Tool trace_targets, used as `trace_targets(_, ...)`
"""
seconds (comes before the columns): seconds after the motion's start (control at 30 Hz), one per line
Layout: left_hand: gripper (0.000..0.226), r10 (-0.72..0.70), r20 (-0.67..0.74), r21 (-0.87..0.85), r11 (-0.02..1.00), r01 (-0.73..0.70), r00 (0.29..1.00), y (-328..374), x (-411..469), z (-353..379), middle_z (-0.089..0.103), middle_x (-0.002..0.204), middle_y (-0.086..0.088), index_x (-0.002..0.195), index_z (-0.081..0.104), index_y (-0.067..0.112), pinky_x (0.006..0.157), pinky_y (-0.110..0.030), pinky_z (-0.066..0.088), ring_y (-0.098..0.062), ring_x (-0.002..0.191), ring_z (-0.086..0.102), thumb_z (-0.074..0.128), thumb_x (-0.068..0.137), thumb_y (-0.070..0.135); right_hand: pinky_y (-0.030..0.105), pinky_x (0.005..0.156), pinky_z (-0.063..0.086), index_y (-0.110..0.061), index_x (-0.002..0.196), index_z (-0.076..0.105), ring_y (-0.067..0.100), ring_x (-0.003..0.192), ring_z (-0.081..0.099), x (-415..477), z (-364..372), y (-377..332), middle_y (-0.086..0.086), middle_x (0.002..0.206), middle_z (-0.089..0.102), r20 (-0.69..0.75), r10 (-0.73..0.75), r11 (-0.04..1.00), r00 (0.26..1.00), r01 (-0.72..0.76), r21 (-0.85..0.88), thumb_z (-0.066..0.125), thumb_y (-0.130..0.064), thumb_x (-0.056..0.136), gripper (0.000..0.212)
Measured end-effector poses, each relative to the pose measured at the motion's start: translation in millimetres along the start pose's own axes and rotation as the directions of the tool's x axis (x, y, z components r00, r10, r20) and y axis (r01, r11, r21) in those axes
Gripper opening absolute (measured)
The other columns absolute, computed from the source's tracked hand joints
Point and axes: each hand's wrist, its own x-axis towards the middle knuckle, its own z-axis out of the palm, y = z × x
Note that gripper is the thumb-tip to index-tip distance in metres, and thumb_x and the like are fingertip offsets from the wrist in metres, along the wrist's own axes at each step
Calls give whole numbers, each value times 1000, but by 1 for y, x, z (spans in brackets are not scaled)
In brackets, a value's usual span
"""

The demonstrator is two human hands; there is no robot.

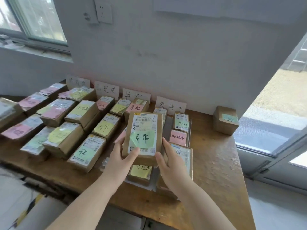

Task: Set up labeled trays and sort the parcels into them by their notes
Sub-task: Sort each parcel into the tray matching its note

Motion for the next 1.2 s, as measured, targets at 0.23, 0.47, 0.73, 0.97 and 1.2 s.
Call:
trace_targets(0.23,61,-42,-141,135,989,62,989,-9,-21,-24,46,130,14,144,27,35,100,-33,36,-7,118,40,52,90,51,18,98,44,-38,150,9,0,122,48,-4,27,-3,-20,141,44,120,-48,999,992,48,8,42,-39,99,62)
trace_targets(0.47,46,-52,-121,158,985,71,991,-22,-15,-62,48,138,14,138,34,43,107,-36,34,-12,132,39,47,94,49,0,59,41,-35,152,5,-7,89,48,2,57,-22,-18,142,44,175,8,1000,985,-4,-21,41,-39,99,63)
trace_targets(0.73,54,-52,64,397,918,22,997,-36,21,-128,37,149,11,148,24,33,111,-33,28,-14,140,28,42,98,43,15,83,46,-33,152,2,4,111,55,22,122,-45,-16,139,48,92,145,988,985,-139,-64,45,-40,98,69)
trace_targets(0.97,48,-144,320,506,862,-40,936,-78,57,-175,37,148,18,143,31,42,114,-34,29,-10,140,26,40,97,49,19,100,39,-28,152,8,7,130,43,21,178,-52,-16,146,40,34,327,945,945,-325,-35,48,-36,97,68)
trace_targets(1.2,52,-194,506,539,832,-133,840,-96,75,-179,36,150,16,147,23,39,111,-27,28,-8,139,30,40,99,46,25,107,37,-28,152,7,9,133,41,19,206,-45,-14,147,39,-55,486,874,872,-486,27,50,-31,97,70)
